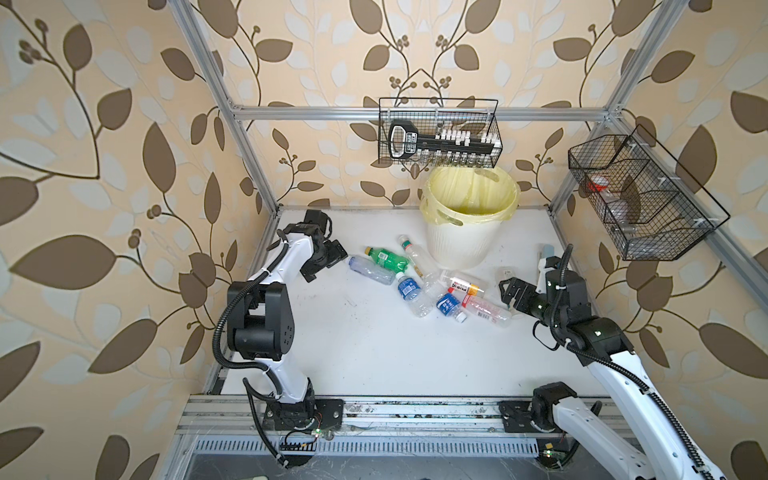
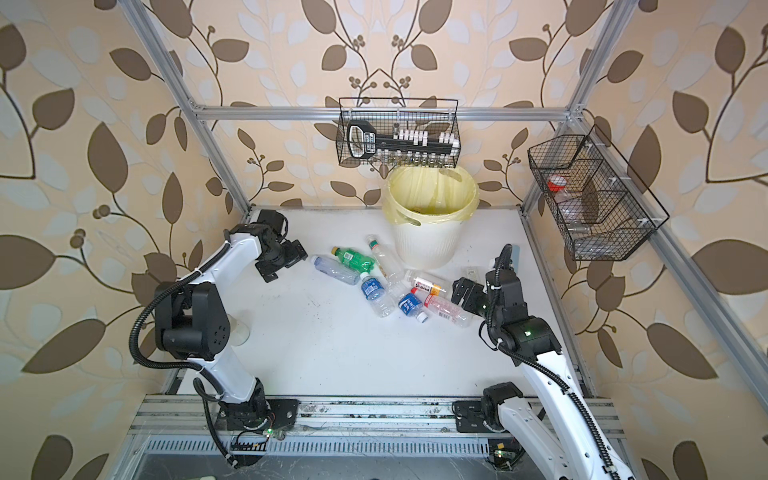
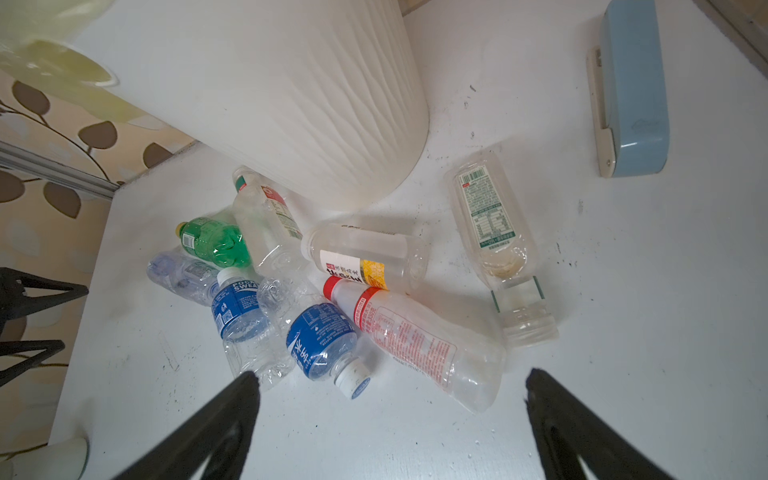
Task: Throw the plastic bottles in the bin
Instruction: 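Bring right gripper back beside the pile while left gripper moves toward the clear bottle, then lower left gripper onto the clear white-cap water bottle and close it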
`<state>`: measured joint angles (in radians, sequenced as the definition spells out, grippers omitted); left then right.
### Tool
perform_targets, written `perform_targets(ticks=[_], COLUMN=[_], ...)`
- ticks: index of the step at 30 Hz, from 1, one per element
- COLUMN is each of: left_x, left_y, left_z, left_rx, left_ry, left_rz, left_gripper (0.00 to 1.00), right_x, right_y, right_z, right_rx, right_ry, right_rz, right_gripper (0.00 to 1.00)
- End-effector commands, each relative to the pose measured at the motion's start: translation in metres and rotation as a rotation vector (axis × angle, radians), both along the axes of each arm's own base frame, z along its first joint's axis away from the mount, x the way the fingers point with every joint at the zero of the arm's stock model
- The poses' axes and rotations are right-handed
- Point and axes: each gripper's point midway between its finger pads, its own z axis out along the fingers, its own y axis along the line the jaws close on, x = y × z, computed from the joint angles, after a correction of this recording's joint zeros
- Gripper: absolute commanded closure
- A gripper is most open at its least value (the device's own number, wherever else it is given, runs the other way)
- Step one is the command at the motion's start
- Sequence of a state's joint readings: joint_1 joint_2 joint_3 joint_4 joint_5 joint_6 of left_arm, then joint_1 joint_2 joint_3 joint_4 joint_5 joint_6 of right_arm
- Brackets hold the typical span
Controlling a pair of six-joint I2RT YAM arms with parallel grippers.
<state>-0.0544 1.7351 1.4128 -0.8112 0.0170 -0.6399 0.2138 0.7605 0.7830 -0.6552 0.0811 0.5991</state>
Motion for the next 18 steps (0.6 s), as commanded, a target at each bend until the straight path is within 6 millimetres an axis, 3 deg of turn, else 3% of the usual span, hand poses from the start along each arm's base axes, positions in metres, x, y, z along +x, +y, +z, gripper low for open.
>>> perform_targets(ticks=[1, 6, 14, 18], left_x=[0.006, 0.012, 0.02, 0.019], left_y=[-0.009, -0.032, -0.051, -0.072], left_z=[0.021, 0.024, -0.004, -0.013], left_rx=[-0.016, 0.003, -0.021, -0.024], left_ry=[-0.034, -0.058, 0.011, 0.021], left_rz=[0.037, 0.003, -0.002, -0.057], left_gripper=[0.01, 0.01, 0.01, 0.01], right_x=[0.0, 0.001, 0.004, 0.004], right_y=[0.002, -0.001, -0.001, -0.003], right_z=[-0.006, -0.006, -0.004, -0.006], right_rx=[0.018, 0.012, 0.0, -0.008], right_ry=[0.014, 0.014, 0.003, 0.003], right_rz=[0.0, -0.028, -0.046, -0.056], right_gripper=[0.0, 0.0, 0.0, 0.0])
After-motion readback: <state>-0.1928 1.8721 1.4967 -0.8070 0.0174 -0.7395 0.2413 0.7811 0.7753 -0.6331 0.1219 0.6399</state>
